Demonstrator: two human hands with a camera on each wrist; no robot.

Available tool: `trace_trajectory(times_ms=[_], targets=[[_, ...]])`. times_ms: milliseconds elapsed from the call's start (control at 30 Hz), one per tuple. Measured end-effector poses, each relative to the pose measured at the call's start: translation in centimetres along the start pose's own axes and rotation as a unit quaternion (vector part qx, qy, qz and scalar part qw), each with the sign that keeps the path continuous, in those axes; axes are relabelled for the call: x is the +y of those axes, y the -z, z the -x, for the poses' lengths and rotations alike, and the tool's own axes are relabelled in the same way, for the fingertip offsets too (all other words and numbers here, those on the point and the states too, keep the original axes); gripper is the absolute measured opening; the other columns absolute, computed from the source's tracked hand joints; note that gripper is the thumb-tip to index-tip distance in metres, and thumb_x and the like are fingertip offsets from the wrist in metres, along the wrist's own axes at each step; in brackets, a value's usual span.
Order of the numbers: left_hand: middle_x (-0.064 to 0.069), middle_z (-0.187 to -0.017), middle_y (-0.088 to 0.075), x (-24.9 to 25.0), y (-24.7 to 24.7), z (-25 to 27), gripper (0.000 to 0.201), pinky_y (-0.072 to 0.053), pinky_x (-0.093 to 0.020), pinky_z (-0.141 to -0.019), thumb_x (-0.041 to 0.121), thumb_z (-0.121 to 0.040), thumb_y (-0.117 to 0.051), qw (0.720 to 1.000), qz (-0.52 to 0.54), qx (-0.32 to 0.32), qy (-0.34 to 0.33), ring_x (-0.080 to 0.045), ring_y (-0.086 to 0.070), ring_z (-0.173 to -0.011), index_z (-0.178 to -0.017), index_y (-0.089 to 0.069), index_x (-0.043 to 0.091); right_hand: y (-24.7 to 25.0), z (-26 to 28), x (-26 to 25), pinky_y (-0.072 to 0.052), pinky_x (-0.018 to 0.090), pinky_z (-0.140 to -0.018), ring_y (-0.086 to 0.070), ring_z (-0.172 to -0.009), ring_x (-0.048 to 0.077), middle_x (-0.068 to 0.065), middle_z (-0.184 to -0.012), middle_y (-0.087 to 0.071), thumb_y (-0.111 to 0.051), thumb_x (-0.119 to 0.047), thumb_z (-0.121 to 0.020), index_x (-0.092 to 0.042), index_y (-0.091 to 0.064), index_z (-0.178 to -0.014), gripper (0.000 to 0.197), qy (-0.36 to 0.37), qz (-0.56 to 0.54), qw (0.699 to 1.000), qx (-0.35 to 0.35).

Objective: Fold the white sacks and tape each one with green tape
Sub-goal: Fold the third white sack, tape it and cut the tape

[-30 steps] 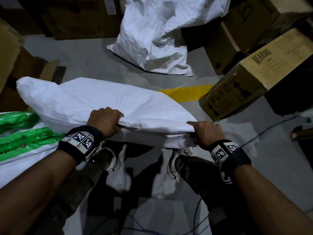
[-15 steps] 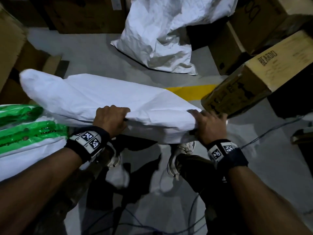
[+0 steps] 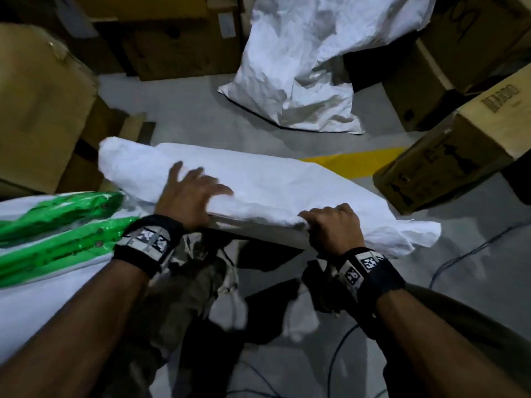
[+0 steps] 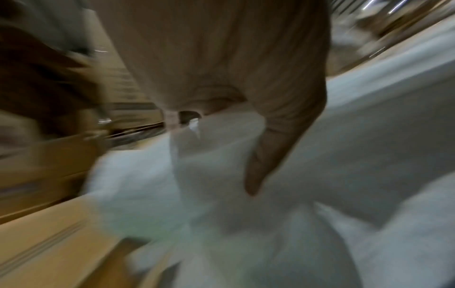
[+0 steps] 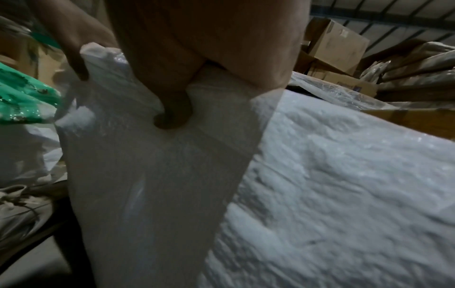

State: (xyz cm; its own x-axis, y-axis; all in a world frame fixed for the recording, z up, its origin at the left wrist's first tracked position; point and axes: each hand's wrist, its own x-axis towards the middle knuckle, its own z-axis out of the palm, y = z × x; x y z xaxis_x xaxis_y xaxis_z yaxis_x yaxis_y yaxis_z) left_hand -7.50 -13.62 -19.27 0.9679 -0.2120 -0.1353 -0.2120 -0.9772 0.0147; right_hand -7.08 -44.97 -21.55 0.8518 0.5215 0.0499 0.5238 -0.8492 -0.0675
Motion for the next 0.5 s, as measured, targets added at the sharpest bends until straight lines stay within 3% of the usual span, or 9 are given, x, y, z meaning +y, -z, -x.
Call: trace_trajectory(times_ms=[67,100,167,233,300,367,433,500], targets=[[0.007,-0.139,-0.059,-4.7,-0.1,0.7,0.083,-0.004,-0.058,-0.117,0.041,-0.051,-0.092,0.997,-0.012,-0.005,0.071,-0.024,-0.04,-0.142,-0.128,-0.061,0.04,0.1,0.1,0.3,-0.046,0.037,-0.063,-0.065,-0.056,0.025,-0.001,-0.061,-0.066,-0.06,-0.016,-0.052,-0.024,-0.068,-0.071,0.023,-0.007,0.008,1.0,-0.018],[0.011,-0.141,-0.057,-6.4,0.0,1.3,0.083,-0.002,-0.06,-0.116,0.036,-0.052,-0.091,0.994,-0.005,-0.011,0.106,-0.023,-0.037,-0.144,-0.128,-0.059,0.043,0.0,0.1,0.4,-0.044,0.036,-0.062,-0.065,-0.057,0.026,-0.001,-0.061,-0.065,-0.063,-0.016,-0.052,-0.025,-0.068,-0.072,0.022,-0.006,0.019,0.999,-0.027],[0.015,-0.139,-0.058,-7.8,0.0,2.0,0.072,-0.001,-0.06,-0.117,0.028,-0.06,-0.085,0.989,-0.015,-0.03,0.144,-0.02,-0.037,-0.143,-0.125,-0.061,0.044,-0.1,0.2,0.2,-0.039,0.034,-0.062,-0.064,-0.057,0.026,-0.002,-0.06,-0.064,-0.066,-0.015,-0.051,-0.025,-0.066,-0.07,0.022,-0.001,0.034,0.998,-0.043],[0.006,-0.133,-0.062,-7.9,-0.2,1.8,0.059,-0.004,-0.056,-0.119,0.026,-0.068,-0.079,0.987,-0.036,-0.044,0.148,-0.018,-0.042,-0.139,-0.124,-0.065,0.038,-0.4,0.1,0.5,-0.037,0.034,-0.062,-0.064,-0.056,0.025,-0.002,-0.059,-0.064,-0.067,-0.014,-0.052,-0.025,-0.065,-0.069,0.02,-0.003,0.035,0.999,-0.03],[-0.001,-0.125,-0.066,-7.6,0.0,1.2,0.046,-0.009,-0.051,-0.119,0.026,-0.073,-0.076,0.986,-0.059,-0.048,0.149,-0.019,-0.05,-0.131,-0.118,-0.069,0.033,-0.4,-0.1,1.3,-0.041,0.036,-0.064,-0.066,-0.056,0.026,-0.001,-0.061,-0.067,-0.076,-0.013,-0.051,-0.026,-0.07,-0.074,0.026,-0.018,0.029,0.999,-0.034],[-0.002,-0.119,-0.068,-7.5,0.4,0.6,0.033,-0.016,-0.045,-0.118,0.026,-0.077,-0.072,0.983,-0.072,-0.062,0.16,-0.021,-0.055,-0.124,-0.11,-0.071,0.031,-0.3,-0.3,2.0,-0.043,0.038,-0.066,-0.067,-0.057,0.026,0.001,-0.063,-0.068,-0.074,-0.016,-0.054,-0.027,-0.074,-0.078,0.027,-0.03,0.027,0.998,-0.042],[-0.001,-0.119,-0.067,-7.4,0.5,0.4,0.028,-0.019,-0.042,-0.117,0.026,-0.08,-0.069,0.977,-0.075,-0.094,0.177,-0.021,-0.055,-0.123,-0.107,-0.069,0.032,0.0,-0.3,2.0,-0.043,0.038,-0.064,-0.066,-0.054,0.026,0.001,-0.062,-0.067,-0.073,-0.021,-0.056,-0.027,-0.072,-0.076,0.021,-0.029,0.017,0.998,-0.051],[0.0,-0.121,-0.066,-7.4,0.5,0.6,0.029,-0.018,-0.045,-0.118,0.027,-0.08,-0.067,0.974,-0.07,-0.108,0.187,-0.021,-0.052,-0.126,-0.108,-0.067,0.035,0.3,-0.3,1.8,-0.044,0.035,-0.06,-0.065,-0.054,0.029,0.0,-0.069,-0.069,-0.082,-0.019,-0.052,-0.027,-0.073,-0.078,0.029,-0.025,-0.003,0.997,-0.067]])
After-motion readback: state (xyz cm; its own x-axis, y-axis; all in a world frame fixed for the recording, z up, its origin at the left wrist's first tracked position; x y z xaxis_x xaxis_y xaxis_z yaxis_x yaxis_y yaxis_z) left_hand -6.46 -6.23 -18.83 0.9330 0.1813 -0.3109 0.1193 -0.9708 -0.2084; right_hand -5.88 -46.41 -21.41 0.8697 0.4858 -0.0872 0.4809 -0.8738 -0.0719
